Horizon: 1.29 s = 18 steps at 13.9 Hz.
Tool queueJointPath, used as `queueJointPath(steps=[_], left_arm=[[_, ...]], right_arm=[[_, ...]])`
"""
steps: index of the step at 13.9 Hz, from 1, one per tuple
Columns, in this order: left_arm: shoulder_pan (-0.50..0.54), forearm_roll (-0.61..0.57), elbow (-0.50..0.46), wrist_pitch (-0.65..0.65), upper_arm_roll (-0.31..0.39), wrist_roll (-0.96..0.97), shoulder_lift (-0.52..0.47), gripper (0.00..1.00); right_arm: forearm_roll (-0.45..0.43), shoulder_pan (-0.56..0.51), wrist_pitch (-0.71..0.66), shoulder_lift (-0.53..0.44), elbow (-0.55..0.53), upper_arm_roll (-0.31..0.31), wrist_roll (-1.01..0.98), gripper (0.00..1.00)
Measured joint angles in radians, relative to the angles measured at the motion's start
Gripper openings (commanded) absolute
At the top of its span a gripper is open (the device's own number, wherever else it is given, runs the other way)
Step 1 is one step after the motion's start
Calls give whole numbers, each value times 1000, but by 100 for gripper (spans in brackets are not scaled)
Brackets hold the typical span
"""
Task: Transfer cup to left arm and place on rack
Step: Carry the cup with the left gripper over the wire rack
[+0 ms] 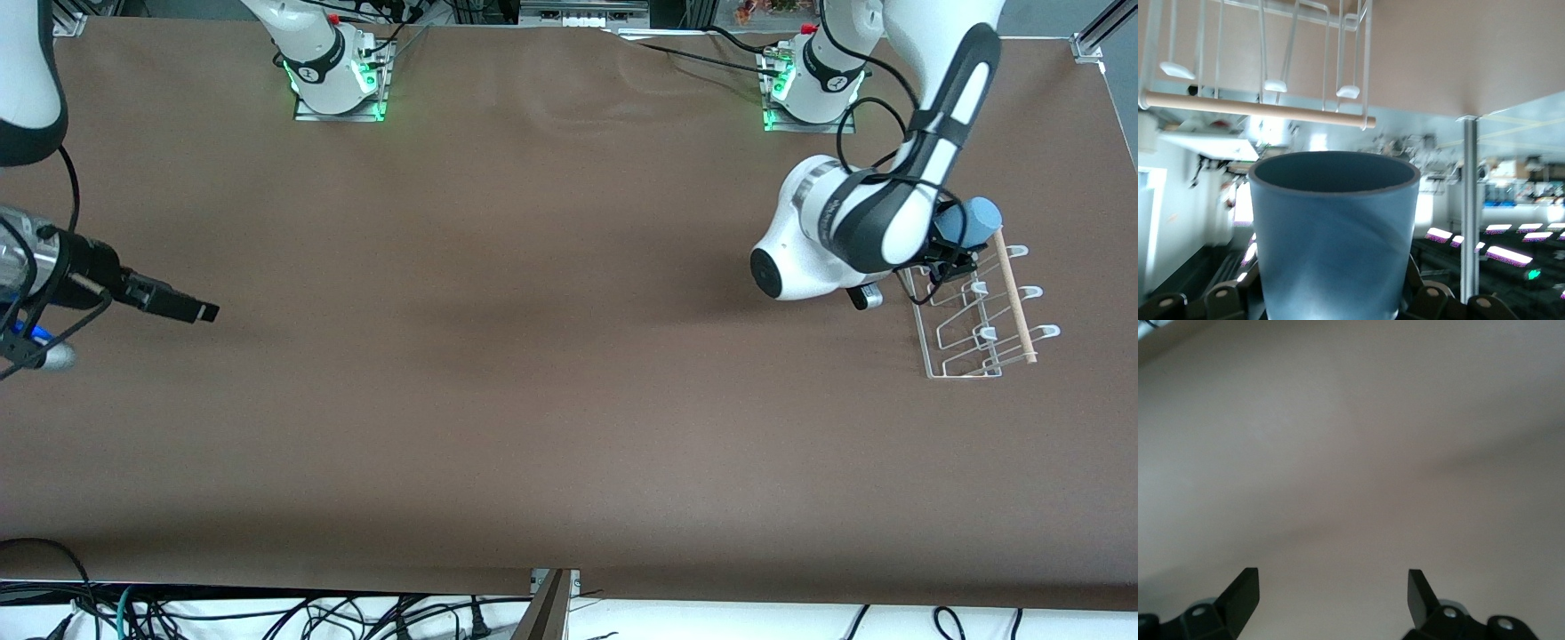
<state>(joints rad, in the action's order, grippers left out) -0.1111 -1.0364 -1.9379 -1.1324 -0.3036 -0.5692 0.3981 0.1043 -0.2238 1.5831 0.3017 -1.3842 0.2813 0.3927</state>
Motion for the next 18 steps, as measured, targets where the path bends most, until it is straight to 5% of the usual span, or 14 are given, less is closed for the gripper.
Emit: queueJointPath(steps=[4,8,14,18], left_arm=[[46,-99,-174,-130,3,114,-32,0],[124,-179,-278,-226,4,154,-68,0],[135,-227,-344,-247,1,244,-72,0],[135,-240,-361,-247,1,260,-75,0]], right_arm=[[-12,175,98,-157,-202,-190,-89,98],[-88,265,180,-267,-376,-233,-95,98],[-95,276,196,-301,-383,-340,-274,98],[-94,279,130,-302,-334,-351,-322,98]])
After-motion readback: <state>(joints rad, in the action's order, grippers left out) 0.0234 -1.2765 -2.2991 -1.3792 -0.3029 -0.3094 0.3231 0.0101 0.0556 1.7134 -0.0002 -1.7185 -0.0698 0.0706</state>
